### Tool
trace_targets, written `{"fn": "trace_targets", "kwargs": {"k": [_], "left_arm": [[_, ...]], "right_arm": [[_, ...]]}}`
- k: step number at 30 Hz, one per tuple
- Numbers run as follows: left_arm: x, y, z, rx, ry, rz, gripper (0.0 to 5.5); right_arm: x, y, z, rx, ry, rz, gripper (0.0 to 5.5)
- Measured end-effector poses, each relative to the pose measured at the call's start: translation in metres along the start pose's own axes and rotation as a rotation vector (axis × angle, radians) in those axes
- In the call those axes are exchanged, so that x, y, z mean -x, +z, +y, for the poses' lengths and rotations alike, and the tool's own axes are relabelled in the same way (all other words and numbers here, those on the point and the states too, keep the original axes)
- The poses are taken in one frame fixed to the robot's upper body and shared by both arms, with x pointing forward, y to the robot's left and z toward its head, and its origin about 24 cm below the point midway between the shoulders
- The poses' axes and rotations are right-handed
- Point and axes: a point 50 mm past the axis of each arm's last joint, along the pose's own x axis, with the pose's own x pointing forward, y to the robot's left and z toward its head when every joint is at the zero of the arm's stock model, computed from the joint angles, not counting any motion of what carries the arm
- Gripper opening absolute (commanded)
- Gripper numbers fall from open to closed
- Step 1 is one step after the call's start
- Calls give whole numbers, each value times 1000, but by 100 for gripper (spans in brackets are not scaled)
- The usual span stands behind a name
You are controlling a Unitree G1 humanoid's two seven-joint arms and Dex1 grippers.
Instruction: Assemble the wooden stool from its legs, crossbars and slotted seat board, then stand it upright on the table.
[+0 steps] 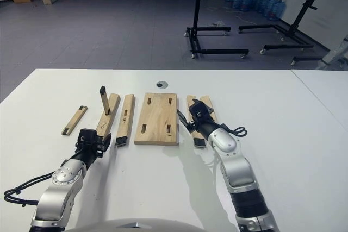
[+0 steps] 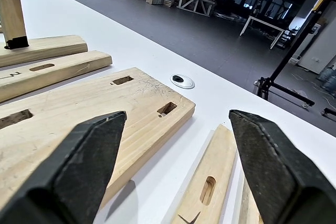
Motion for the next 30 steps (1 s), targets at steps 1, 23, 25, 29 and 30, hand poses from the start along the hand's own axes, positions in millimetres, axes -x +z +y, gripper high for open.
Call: {"fn": "trace_targets", "kwargs": {"k": [1, 23, 25, 29, 30], "left_arm": [[-1, -1, 0, -2, 3, 11, 381], [-53, 14, 16, 11, -39, 184, 401], [-55, 15, 16, 0, -52, 195, 382], [-58, 18, 13, -9, -71, 211, 320], [-58, 18, 13, -8, -75, 212, 304]], "right_arm": [[0, 0, 0, 0, 3, 0, 361], [-6, -3, 1, 10, 34, 70, 361], [-6, -5, 2, 2, 51, 88, 361], [-6, -5, 2, -1, 60, 101, 361], [-6, -5, 2, 0, 62, 102, 361]]}}
